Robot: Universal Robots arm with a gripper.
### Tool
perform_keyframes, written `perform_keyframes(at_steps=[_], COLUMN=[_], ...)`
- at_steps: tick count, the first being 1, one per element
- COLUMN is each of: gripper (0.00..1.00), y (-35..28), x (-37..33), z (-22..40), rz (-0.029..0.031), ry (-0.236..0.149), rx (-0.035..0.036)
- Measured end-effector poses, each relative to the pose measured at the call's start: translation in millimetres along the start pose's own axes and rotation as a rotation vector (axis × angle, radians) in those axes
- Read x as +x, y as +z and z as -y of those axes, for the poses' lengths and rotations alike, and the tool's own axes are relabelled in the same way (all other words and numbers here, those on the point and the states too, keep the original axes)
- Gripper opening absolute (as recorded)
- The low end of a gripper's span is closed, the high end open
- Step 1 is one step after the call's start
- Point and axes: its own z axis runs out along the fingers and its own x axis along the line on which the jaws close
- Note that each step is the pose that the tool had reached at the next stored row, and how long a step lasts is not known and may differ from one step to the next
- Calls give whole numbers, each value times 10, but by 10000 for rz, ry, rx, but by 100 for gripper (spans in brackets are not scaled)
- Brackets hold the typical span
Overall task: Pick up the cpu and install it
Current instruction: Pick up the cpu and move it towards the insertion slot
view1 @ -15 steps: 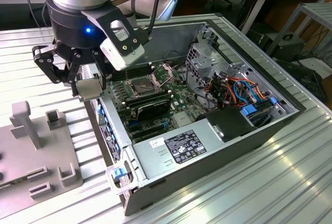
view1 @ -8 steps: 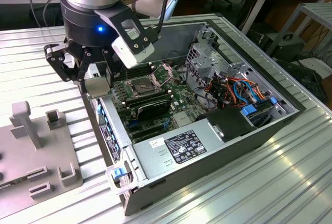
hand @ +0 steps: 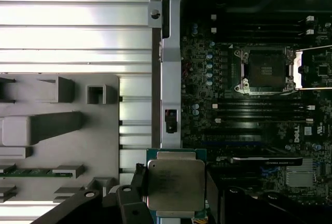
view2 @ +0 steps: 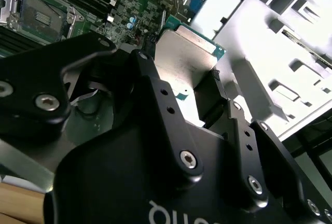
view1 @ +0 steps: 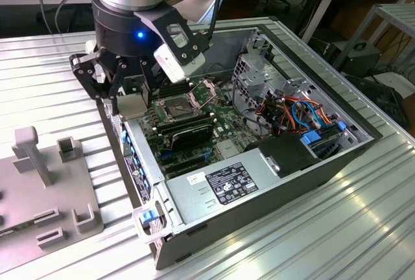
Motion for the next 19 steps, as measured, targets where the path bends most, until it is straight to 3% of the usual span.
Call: perform_keyframes(at_steps=[2, 9, 19], gripper=[55, 55, 55], y=[0, 0, 1], x=[-37, -47, -235], z=[0, 0, 0], rz=[0, 1, 1], ry=[1, -1, 1], rx=[0, -1, -1])
